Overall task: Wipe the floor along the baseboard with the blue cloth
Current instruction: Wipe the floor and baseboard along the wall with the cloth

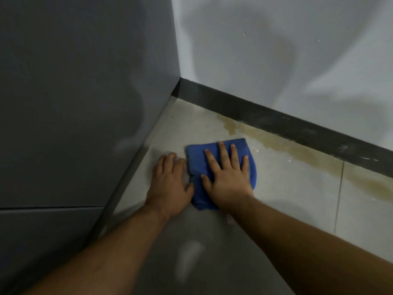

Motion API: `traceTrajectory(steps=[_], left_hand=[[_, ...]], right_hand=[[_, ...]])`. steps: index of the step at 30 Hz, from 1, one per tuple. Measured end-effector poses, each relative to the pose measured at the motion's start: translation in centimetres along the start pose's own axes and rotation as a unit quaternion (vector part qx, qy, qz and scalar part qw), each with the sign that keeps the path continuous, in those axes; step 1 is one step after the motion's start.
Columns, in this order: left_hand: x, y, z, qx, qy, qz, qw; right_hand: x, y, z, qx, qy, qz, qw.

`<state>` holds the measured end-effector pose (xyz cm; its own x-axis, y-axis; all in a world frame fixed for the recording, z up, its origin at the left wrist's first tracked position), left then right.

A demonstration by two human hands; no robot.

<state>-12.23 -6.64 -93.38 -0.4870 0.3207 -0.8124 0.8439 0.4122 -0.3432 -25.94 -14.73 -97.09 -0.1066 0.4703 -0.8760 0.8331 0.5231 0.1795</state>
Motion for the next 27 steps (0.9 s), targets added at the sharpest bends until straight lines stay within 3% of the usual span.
traceTrajectory(steps=[10,19,27], left_hand=[[0.7,-0.2,0.7,0.009,0.002,0.043,0.999],[-0.1,-1.6,3.2,0.063,-0.038,0.053,0.996],[1.5,-1.3,3.1,0.048,-0.08,0.081,0.992]], right_hand=[[-2.7,2.0,4.6,-0.133,-0.013,-0.035,0.99],[-2.4,-3.2,2.3,0.013,-0.053,0.005,0.999],[-3.7,-0.3,5.0,-0.187,-0.008,-0.047,0.981]])
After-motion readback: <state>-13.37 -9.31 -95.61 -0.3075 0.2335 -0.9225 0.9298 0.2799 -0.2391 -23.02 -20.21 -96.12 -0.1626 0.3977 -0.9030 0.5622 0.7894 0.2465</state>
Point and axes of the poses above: each hand's wrist, its own z-axis towards the middle knuckle, its own x-axis out of the palm, y = z × x, the point moved 9 cm from there along z, towards the middle knuckle, and after that the axes turned 11 degrees about y, right-handed, at the moved point
